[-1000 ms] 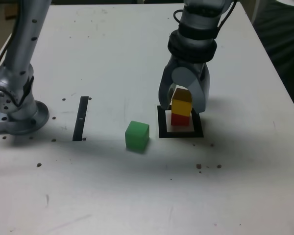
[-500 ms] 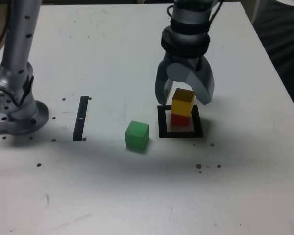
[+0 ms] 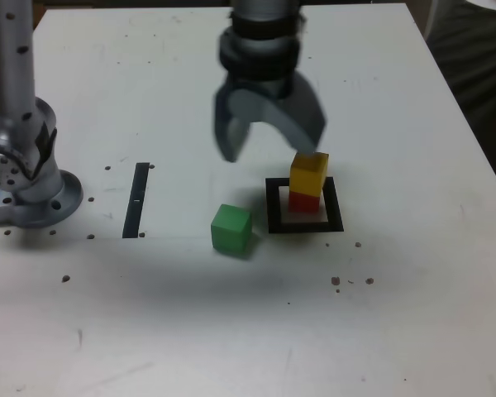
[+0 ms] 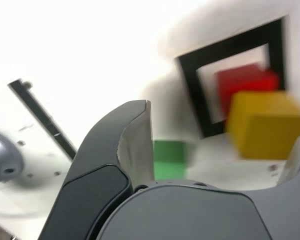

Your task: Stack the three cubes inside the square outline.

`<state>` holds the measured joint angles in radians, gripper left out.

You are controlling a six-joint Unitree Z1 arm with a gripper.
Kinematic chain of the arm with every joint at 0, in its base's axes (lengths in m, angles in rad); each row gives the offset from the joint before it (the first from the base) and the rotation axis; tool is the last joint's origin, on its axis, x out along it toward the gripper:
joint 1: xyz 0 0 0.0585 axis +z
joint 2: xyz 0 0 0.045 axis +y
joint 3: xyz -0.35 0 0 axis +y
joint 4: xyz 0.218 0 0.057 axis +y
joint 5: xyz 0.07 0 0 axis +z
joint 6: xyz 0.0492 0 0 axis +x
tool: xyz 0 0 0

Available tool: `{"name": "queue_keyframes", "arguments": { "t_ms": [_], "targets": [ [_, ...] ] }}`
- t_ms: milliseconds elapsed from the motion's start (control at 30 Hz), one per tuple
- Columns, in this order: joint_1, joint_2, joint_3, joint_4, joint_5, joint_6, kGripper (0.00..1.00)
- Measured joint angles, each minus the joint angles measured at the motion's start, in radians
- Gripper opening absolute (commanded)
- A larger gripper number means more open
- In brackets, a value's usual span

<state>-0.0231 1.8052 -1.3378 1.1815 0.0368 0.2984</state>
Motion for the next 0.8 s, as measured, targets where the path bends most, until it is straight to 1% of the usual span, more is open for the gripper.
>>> {"name": "queue_keyframes", "arguments": {
  "t_ms": [100, 167, 333, 433, 533, 667, 800],
  "targets": [
    [-0.014, -0.043, 0.05, 0.007, -0.013, -0.005, 1.0],
    [-0.032, -0.062, 0.071, 0.01, -0.013, -0.022, 1.0],
    [-0.097, -0.094, 0.082, 0.028, 0.015, -0.082, 1.0],
    [-0.141, -0.095, 0.082, 0.043, 0.034, -0.126, 1.0],
    [-0.187, -0.093, 0.081, 0.055, 0.037, -0.162, 0.99],
    [-0.212, -0.057, 0.082, 0.062, 0.025, -0.185, 0.98],
    [-0.213, -0.019, 0.095, 0.062, 0.013, -0.19, 0.96]
  ]
}}
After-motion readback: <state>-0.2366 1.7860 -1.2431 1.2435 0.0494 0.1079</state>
